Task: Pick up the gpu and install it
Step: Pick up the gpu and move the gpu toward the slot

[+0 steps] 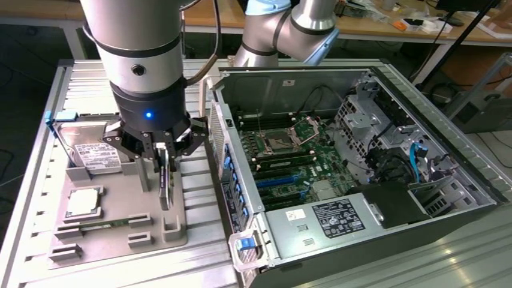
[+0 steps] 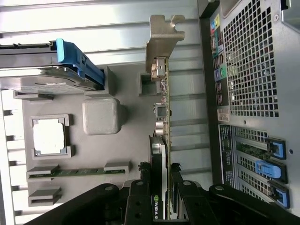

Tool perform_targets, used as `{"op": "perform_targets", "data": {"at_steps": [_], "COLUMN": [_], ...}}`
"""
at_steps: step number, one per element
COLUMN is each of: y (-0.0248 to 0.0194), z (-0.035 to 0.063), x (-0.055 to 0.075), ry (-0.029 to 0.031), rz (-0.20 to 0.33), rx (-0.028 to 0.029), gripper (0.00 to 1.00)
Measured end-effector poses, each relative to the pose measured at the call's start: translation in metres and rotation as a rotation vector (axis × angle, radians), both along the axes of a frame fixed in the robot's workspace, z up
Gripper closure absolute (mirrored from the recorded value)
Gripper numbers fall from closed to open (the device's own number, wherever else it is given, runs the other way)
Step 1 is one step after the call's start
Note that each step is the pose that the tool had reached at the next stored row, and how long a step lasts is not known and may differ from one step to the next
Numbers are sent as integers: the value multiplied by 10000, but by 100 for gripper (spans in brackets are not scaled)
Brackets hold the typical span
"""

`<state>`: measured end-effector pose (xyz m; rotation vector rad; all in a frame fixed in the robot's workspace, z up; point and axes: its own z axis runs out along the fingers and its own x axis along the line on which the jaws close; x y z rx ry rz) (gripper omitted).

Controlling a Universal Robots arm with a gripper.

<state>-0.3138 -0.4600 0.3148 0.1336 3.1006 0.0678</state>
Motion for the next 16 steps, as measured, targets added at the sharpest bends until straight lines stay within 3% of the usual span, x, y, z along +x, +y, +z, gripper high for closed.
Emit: {"op": "perform_targets", "data": {"at_steps": [16], "y": [0], "z": [124], "x": [0], "ry": [7], "rz": [0], "rx": [-1], "gripper": [73]}}
